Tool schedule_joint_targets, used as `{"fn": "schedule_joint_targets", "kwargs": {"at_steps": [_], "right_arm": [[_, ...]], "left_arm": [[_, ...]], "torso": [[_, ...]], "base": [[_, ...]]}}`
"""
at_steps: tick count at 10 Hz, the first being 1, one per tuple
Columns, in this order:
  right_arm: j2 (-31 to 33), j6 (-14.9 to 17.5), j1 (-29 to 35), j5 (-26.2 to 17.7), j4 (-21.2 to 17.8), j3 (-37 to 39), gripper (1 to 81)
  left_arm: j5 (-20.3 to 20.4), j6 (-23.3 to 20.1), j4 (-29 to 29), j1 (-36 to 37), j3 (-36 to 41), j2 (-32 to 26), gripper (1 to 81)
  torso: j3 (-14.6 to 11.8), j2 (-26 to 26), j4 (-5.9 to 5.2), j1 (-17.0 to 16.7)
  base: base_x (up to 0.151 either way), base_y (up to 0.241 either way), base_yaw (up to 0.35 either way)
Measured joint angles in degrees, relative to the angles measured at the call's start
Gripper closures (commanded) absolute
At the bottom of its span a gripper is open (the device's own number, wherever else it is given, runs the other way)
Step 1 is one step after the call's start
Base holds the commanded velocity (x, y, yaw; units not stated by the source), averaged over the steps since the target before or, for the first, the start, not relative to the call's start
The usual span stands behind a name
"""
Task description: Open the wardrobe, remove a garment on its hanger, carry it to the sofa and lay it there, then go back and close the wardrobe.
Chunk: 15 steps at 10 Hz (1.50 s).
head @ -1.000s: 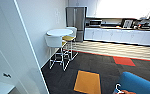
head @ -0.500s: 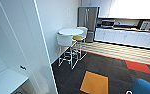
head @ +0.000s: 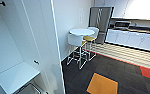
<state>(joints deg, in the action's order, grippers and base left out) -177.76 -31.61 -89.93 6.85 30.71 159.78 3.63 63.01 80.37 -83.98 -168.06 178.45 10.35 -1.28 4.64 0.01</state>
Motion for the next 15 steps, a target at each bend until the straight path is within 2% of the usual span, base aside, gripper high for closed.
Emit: {"fn": "schedule_joint_targets", "kwargs": {"at_steps": [15], "right_arm": [[-0.16,0.00,-0.04,0.30,0.02,0.00,1.0]], "left_arm": [[-1.82,0.00,0.00,0.00,-0.02,0.94,1.0]], "torso": [[-0.02,0.00,0.00,-0.03]], "base": [[0.000,0.000,0.307]]}}
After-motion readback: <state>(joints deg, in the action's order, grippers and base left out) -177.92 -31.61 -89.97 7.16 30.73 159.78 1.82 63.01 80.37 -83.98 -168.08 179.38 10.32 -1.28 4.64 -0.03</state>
